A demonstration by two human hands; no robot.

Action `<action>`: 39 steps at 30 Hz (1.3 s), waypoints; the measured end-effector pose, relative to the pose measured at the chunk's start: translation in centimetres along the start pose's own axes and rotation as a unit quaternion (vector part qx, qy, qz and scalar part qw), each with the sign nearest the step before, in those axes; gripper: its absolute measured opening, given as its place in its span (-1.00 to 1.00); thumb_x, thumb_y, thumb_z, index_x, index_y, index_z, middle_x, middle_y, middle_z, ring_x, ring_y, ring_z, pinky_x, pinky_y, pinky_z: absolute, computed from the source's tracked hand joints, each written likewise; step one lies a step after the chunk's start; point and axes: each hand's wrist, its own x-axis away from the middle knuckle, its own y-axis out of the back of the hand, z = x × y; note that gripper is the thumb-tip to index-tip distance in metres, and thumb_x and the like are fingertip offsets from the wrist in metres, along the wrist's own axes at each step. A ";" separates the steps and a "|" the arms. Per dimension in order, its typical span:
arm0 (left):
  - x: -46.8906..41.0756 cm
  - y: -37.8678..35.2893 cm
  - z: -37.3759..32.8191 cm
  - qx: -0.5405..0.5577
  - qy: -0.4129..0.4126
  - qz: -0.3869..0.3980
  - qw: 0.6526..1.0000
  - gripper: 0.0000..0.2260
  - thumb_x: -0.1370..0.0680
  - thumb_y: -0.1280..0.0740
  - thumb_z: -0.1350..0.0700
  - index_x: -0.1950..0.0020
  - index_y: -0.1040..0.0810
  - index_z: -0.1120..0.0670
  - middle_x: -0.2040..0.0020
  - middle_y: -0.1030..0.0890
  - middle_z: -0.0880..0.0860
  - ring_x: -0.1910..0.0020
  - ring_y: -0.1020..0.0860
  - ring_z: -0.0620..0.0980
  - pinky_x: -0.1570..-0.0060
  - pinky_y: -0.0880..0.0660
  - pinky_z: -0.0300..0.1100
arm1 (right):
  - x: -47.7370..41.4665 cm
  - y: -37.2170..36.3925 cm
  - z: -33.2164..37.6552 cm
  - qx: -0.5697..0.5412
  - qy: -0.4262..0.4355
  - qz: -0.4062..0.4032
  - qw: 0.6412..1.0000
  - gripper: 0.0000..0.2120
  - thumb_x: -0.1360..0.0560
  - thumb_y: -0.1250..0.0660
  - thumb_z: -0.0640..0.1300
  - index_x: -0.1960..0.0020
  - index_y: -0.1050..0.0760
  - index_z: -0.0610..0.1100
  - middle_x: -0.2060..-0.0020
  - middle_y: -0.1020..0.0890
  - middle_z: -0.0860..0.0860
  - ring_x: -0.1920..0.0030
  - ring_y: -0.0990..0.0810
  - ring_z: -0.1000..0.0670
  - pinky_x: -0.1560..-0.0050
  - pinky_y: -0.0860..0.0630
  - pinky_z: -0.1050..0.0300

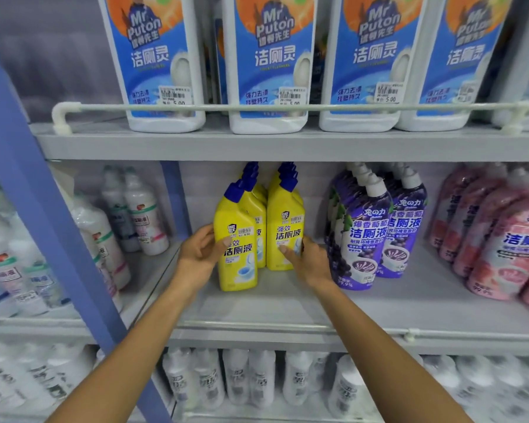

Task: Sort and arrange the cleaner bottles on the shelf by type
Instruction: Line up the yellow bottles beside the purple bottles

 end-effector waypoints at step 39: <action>-4.8 -2.6 3.3 0.064 0.036 0.128 0.989 -0.23 -0.35 -0.59 -0.04 -0.49 -0.35 0.02 -0.29 -0.65 0.04 -0.23 -0.65 0.06 -0.09 -0.63 -0.08 | -7.3 -0.3 3.7 -0.419 -0.154 -0.006 0.895 -0.42 -0.67 0.03 0.34 -0.32 -0.54 -0.02 0.01 -0.72 -0.05 0.02 -0.71 -0.04 0.03 -0.61 0.14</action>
